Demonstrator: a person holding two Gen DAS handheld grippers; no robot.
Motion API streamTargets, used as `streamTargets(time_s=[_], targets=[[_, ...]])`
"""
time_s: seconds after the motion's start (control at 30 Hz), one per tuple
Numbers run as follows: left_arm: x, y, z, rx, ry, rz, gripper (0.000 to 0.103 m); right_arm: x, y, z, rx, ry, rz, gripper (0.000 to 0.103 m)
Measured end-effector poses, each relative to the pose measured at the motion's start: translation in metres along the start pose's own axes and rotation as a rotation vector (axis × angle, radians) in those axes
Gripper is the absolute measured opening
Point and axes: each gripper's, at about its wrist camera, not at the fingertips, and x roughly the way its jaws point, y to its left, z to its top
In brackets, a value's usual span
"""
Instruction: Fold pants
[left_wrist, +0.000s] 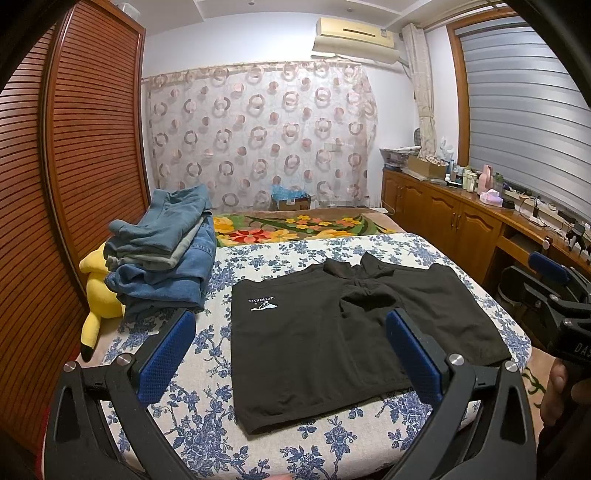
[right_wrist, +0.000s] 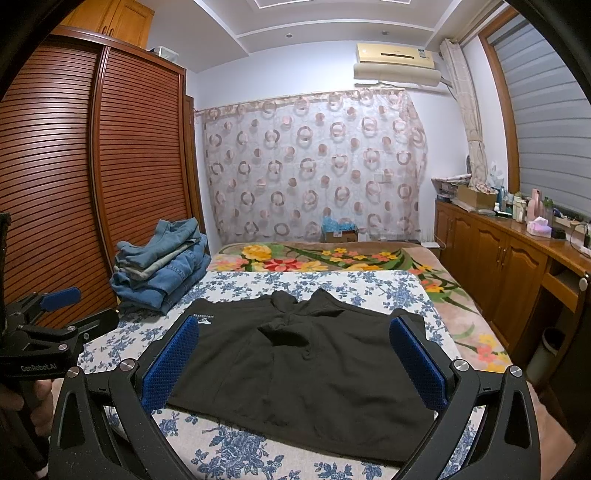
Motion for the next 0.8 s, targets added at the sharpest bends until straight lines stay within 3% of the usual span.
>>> streamTargets(time_s=[0.8], targets=[[-0.0030,-0.0022,-0.0015,0.001,0.010,-0.003,0.103,-0.0001,0.0009,0.0007,0.005,-0.002,-0.001,0.103]])
